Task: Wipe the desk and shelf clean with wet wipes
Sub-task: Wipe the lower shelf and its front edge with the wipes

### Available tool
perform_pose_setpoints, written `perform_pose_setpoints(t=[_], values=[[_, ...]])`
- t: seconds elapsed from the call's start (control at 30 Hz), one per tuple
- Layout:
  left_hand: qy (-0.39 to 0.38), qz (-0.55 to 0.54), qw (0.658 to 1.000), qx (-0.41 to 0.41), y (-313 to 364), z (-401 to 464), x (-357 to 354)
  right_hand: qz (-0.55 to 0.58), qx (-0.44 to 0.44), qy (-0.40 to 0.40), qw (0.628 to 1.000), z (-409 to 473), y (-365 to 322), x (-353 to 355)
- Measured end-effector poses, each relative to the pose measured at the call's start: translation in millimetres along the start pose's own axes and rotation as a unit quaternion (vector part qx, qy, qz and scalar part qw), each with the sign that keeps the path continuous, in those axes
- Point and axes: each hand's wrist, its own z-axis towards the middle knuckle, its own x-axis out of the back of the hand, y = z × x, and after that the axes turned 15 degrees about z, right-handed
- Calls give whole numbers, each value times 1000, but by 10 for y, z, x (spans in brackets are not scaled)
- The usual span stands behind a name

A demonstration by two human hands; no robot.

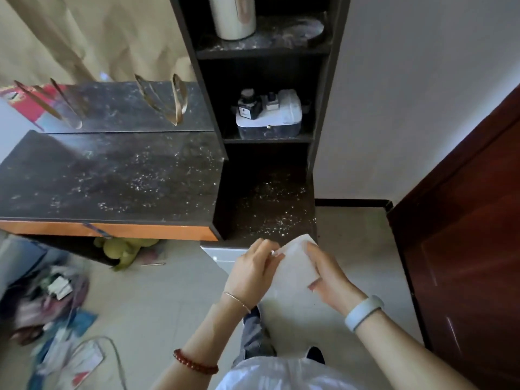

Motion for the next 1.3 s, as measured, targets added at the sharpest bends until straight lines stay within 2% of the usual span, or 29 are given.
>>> perform_pose_setpoints(t=[0.1,0.17,0.23,0.37,0.47,0.53,0.67,0.7,0.77,0.83,0.9,0.97,1.03,1.13,1.17,1.2,1.23,1.3], values=[[-111,64,987,-93,-253,201,-63,77,-48,-110,990,213,-11,-191],[-200,145,956,-156,-475,330,-118,76,-55,-103,990,347,-60,-309],[-247,153,942,-167,-678,460,-149,59,-49,-58,995,478,-108,-405],[-212,121,964,-103,-1003,665,-309,23,65,118,991,911,-104,-406],[-204,91,975,1,-1188,782,-607,-166,168,220,946,1237,-122,-260],[-218,88,970,61,-1311,814,-828,-285,221,231,904,1457,-147,-110],[-219,135,952,166,-1591,848,-1324,-448,303,188,820,2050,-258,109],[-217,152,947,182,-1643,861,-1416,-483,327,153,797,2176,-233,123],[-205,177,941,203,-1712,908,-1625,-570,343,34,745,2382,-35,227],[-186,185,943,204,-1744,941,-1781,-683,315,-88,653,2429,325,458],[-167,196,945,204,-1761,984,-1885,-757,296,-147,564,2380,582,684],[-138,199,949,204,-1785,1033,-1993,-774,307,-186,521,2488,543,833],[-110,201,952,203,-1809,1095,-2068,-766,335,-178,520,2803,275,746],[-89,208,949,220,-1862,1167,-2155,-738,311,-52,597,3376,-146,406],[-83,208,947,230,-1876,1185,-2167,-735,304,-26,605,3426,-127,337],[-81,208,945,238,-1886,1197,-2167,-736,305,-33,603,3366,-29,327],[-83,206,944,245,-1894,1198,-2163,-741,319,-78,586,3207,118,376],[-89,206,942,250,-1909,1187,-2147,-761,334,-209,515,2723,435,596]])
